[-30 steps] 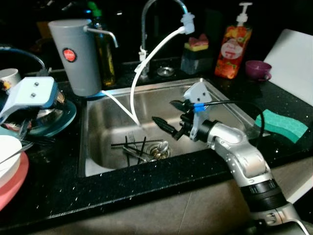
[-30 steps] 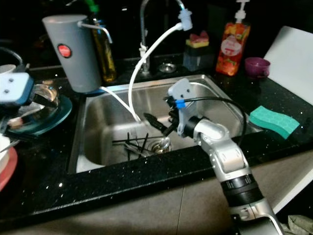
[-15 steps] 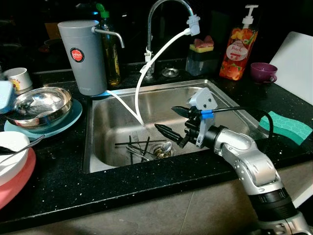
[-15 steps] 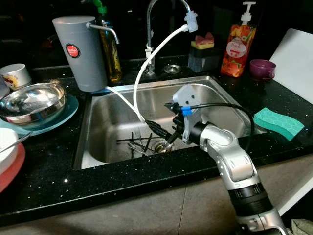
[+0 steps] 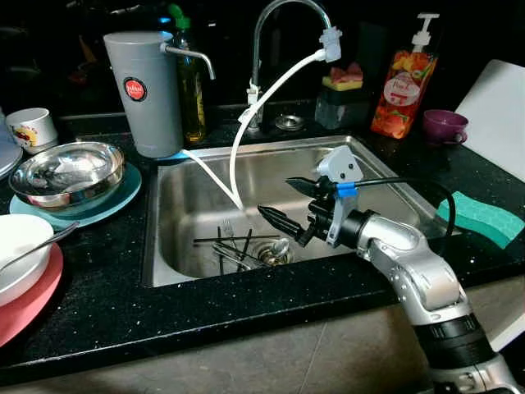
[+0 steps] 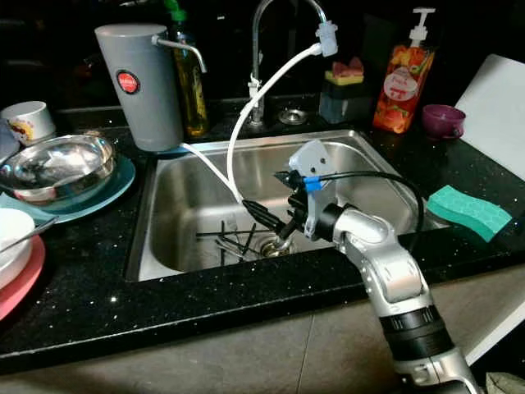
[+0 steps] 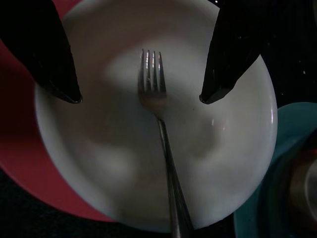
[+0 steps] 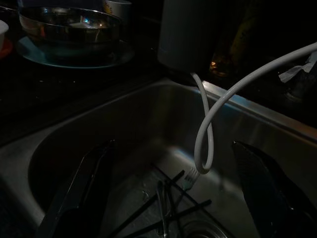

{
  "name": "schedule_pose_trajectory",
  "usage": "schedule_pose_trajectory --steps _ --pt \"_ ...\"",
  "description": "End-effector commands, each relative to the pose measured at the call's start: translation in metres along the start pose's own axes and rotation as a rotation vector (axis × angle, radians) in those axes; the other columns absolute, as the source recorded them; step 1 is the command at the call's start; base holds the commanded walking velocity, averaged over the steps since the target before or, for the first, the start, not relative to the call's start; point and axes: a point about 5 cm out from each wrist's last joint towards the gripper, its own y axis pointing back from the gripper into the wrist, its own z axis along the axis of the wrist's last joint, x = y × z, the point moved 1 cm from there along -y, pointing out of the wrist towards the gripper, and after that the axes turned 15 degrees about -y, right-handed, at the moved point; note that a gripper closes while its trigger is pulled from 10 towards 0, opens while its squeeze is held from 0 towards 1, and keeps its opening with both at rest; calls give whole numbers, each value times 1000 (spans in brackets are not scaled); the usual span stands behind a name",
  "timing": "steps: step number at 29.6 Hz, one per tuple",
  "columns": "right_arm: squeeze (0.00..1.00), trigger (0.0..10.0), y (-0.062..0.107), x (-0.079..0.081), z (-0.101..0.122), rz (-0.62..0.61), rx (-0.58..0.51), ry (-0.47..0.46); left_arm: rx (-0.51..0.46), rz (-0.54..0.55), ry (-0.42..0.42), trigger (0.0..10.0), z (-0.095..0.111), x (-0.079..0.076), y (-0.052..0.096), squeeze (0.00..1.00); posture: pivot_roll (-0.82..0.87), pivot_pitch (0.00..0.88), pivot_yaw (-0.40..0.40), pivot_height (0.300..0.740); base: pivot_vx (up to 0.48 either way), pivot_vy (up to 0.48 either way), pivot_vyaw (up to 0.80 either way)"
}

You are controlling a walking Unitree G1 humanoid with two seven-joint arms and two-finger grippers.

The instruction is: Kitchen organization

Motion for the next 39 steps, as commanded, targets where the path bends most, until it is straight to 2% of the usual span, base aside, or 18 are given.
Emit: schedule_pose_trajectory --steps 1,2,6,11,12,13,14,15,16,17,21,29,32,38,39 --pt "0 10000 -2 1 2 14 3 -7 -3 -8 -4 10000 -3 2 -22 0 269 139 -31 740 0 0 0" --pt "0 10000 -2 1 2 14 3 -7 -3 -8 -4 10000 -3 2 -22 0 269 139 -31 740 0 0 0" --pt "0 10000 0 2 4 12 -1 -4 -27 -1 -38 10000 2 13 -46 0 246 144 -23 740 0 0 0" --pt "0 10000 1 3 5 9 -1 -2 -38 -10 -49 10000 4 14 -51 0 230 149 -17 740 0 0 0" --pt "0 10000 4 2 5 1 1 -1 -49 -16 -56 9647 6 16 -62 0 209 149 -11 740 0 0 0" --pt "0 10000 5 2 5 -1 2 0 -53 -19 -57 7647 7 16 -67 0 209 149 -11 740 0 0 0" --pt "0 10000 6 2 5 -3 3 1 -55 -21 -60 6902 7 16 -69 0 203 149 -10 740 0 0 0" --pt "0 10000 6 2 5 -3 3 1 -55 -21 -60 6902 7 16 -69 0 203 149 -10 740 0 0 0" --pt "0 10000 7 2 5 -5 4 2 -54 -23 -62 1059 7 16 -69 0 203 149 -10 740 0 0 0" --pt "0 10000 8 2 5 -7 5 4 -51 -25 -66 0 6 17 -69 0 200 147 -7 740 0 0 0" --pt "0 10000 10 1 6 -14 5 7 -41 -22 -74 0 4 20 -66 0 201 140 -4 740 0 0 0" --pt "0 10000 7 0 8 -13 -6 5 2 -3 -140 0 3 23 -41 0 228 131 -12 740 0 0 0" --pt "0 10000 6 0 8 -11 -8 4 3 1 -146 0 4 23 -38 0 228 131 -12 740 0 0 0" --pt "0 10000 4 1 8 -3 -11 2 -3 9 -187 0 11 29 -15 0 244 125 -23 740 0 0 0" --pt "0 10000 4 1 8 -3 -11 2 -3 9 -187 0 11 29 -15 0 244 125 -23 740 0 0 0"
